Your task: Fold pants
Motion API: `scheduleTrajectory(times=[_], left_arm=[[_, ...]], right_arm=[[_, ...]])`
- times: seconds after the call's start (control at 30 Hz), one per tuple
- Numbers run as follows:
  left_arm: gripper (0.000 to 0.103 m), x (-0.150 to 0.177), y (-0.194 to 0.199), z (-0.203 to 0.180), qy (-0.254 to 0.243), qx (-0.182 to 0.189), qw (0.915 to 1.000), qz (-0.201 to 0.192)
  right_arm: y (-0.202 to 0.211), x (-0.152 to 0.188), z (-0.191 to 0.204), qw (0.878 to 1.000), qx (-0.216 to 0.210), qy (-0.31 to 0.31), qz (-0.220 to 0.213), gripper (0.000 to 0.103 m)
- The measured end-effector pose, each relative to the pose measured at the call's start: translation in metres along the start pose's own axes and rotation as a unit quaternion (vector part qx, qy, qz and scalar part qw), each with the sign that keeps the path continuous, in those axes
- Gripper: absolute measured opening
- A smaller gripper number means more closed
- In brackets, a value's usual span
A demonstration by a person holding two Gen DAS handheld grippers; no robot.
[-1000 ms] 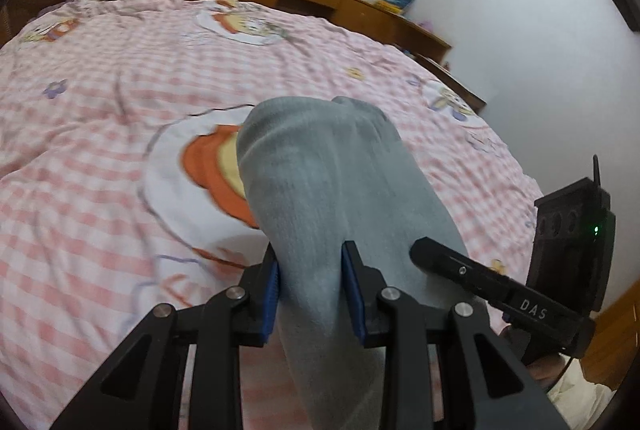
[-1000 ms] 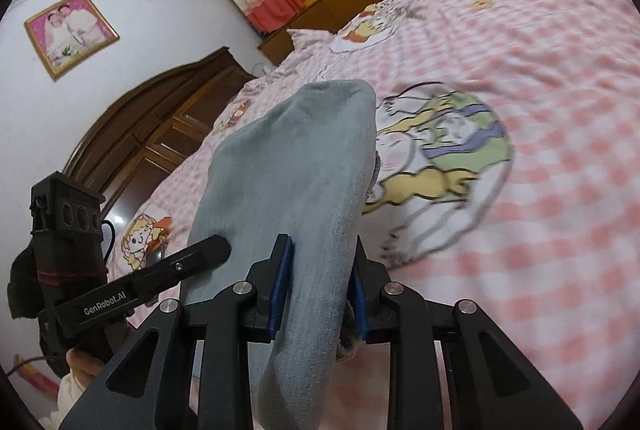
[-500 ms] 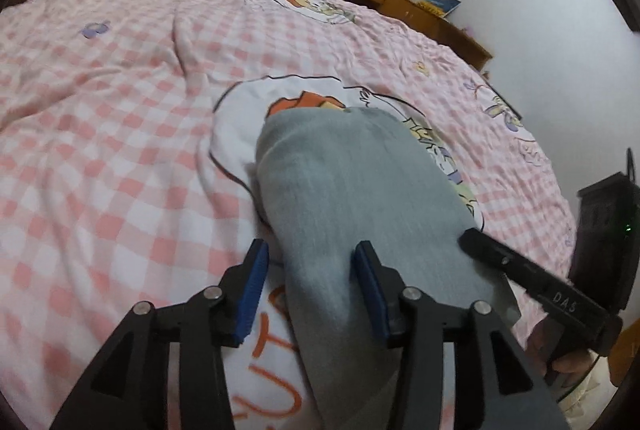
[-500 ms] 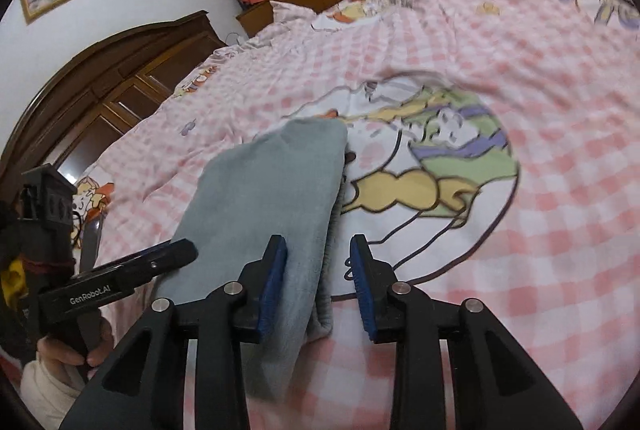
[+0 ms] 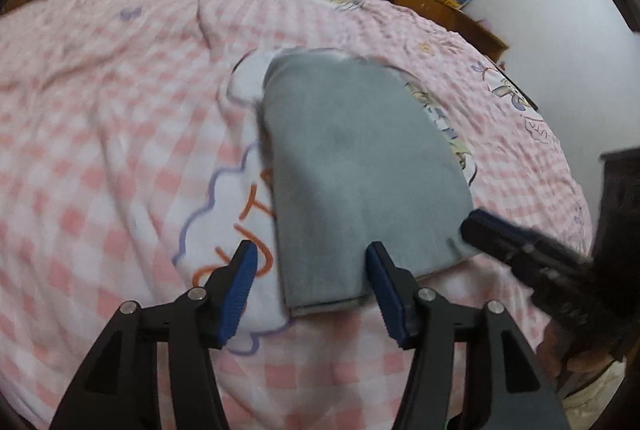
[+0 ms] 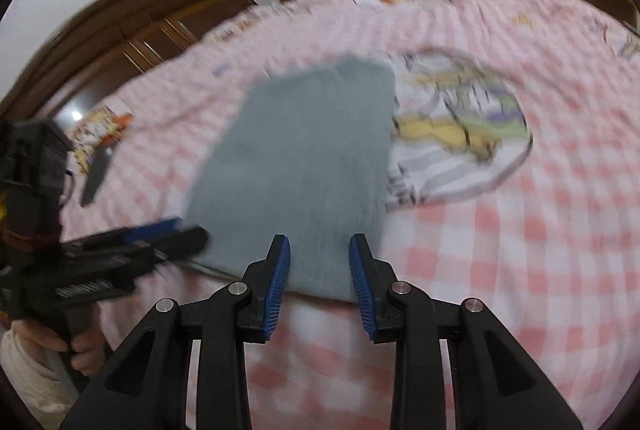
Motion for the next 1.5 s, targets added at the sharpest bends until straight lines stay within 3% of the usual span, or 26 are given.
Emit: scheduleTrajectory(times=[0.07,0.23,0.4,0.53,0.73,0.93,1.03,1.5], left_arm=[[0.064,0.002,-0.001,0.001,-0.001,0.002,1.0000,-0.004],[0.065,0.005,0.005,-0.008,-0.019,-0.034,0.9992,-0.010],[0.069,0.017,0.016,-0.013,-0.003,-0.033,0.9994,-0.010],[0.080,0.026,0.017,-0.020,-0.006,-0.050,0.9987,-0.003],[0.087,0.035,0.004,-0.022,0.003,-0.077,0.9969,0.013],[0.093,0.038,-0.008,-0.013,0.023,-0.095,0.9950,0.022],[0.100,0.039,-0.013,-0.015,0.015,-0.101,0.9944,0.027],[0.102,0.038,-0.018,-0.012,0.022,-0.105,0.9938,0.029]], right_arm=[[-0.001,0.005,-0.006,1.000,0.002,-0.005,-0.002,0.031],[0.007,0.010,-0.012,1.000,0.001,-0.024,0.004,0.031],[0.021,0.018,-0.007,1.000,0.006,-0.030,0.004,0.031],[0.026,0.027,-0.004,0.999,0.028,-0.035,0.011,0.041],[0.024,0.037,-0.001,0.997,0.072,-0.023,0.009,0.056],[0.006,0.042,-0.004,0.994,0.104,-0.016,0.027,0.058],[0.002,0.044,-0.003,0.994,0.105,-0.009,0.027,0.064],[0.000,0.044,-0.005,0.995,0.099,-0.016,0.026,0.064]])
Point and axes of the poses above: each gripper's, at about its wrist camera, not at the fingertips, and y roughly against the way its jaws point, z to its left, x to its underside, the point moved 5 cm from there along -y, roughly the way its jaws point, and after that the axes turned 6 degrees about z, right-handed, at the moved point
